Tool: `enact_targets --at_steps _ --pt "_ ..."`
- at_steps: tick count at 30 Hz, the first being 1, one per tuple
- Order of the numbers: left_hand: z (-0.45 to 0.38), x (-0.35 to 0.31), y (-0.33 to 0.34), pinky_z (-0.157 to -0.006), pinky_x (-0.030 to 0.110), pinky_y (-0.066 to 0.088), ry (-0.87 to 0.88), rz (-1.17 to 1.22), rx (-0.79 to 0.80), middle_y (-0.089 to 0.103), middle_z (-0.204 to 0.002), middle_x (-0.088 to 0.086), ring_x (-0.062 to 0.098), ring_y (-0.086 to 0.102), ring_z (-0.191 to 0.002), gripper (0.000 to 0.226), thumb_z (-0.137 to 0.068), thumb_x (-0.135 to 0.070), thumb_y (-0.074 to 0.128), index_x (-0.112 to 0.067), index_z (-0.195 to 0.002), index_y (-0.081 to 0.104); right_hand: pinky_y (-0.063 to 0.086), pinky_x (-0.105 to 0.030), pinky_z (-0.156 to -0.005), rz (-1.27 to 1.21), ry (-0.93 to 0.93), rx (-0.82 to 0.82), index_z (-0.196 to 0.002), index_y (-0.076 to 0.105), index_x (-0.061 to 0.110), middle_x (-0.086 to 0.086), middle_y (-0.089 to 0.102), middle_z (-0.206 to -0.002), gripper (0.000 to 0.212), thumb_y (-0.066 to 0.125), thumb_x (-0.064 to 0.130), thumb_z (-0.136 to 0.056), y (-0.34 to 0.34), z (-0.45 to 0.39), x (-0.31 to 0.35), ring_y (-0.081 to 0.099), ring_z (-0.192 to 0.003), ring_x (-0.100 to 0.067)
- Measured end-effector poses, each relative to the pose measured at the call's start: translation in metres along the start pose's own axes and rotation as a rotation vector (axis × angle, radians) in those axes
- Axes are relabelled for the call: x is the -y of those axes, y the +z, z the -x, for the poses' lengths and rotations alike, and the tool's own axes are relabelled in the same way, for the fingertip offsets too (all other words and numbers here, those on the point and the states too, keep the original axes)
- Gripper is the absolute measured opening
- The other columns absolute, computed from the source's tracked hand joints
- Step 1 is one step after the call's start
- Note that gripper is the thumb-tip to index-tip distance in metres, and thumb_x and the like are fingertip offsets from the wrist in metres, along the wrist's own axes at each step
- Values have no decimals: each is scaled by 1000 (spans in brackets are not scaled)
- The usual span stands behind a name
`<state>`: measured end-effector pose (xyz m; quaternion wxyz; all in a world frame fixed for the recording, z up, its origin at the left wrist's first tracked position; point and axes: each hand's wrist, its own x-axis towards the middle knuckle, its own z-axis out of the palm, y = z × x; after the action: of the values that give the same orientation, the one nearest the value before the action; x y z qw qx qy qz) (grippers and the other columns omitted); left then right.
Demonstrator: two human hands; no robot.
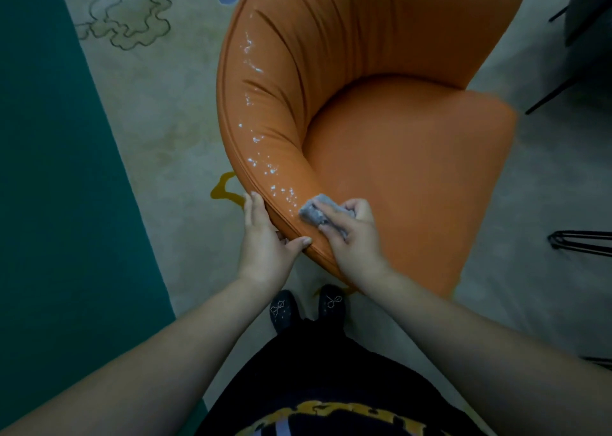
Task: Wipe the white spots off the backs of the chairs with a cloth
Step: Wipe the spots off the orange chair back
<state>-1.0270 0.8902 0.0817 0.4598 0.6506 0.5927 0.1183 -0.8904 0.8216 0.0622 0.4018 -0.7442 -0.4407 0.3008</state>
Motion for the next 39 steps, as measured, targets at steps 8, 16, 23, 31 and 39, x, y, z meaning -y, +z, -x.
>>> enact_targets --at_steps 8,16,23,31,39 --pt "-6 -4 -13 -101 40 47 -47 107 46 8 -159 0 27 45 -130 131 -64 -11 87 -19 -151 -11 32 -16 -95 -23 -66 27 -125 53 30 -5 38 -102 55 66 -3 -83 0 5 0 43 -103 -26" --pt "-15 -7 -28 -71 7 50 -97 179 145 19 -158 -1 14 64 -104 130 -69 -6 83 -26 -150 -16 41 -39 -98 24 -118 71 -125 53 30 -5 39 -105 55 65 -4 -83 5 -29 7 46 -105 -32" --pt "-18 -4 -30 -68 9 50 -113 174 179 30 -153 0 -1 65 -88 130 -68 -10 85 -27 -151 -14 35 -31 -93 156 -280 229 -115 70 26 -16 44 -110 39 62 1 -86 9 -45 20 41 -104 -30" --pt "-17 -8 -22 -102 44 45 -79 147 60 24 -151 -6 28 52 -123 124 -69 -16 84 -20 -152 -8 38 -37 -101 21 -160 181 -123 55 31 -3 37 -107 53 62 -5 -86 -1 -32 5 42 -108 -30" --pt "-20 -1 -20 -87 29 55 -97 207 50 28 -142 -13 21 63 -104 120 -72 -6 81 -23 -151 -7 29 -23 -93 166 -328 251 -119 66 27 -13 42 -110 46 63 -4 -85 11 -59 21 38 -105 -25"
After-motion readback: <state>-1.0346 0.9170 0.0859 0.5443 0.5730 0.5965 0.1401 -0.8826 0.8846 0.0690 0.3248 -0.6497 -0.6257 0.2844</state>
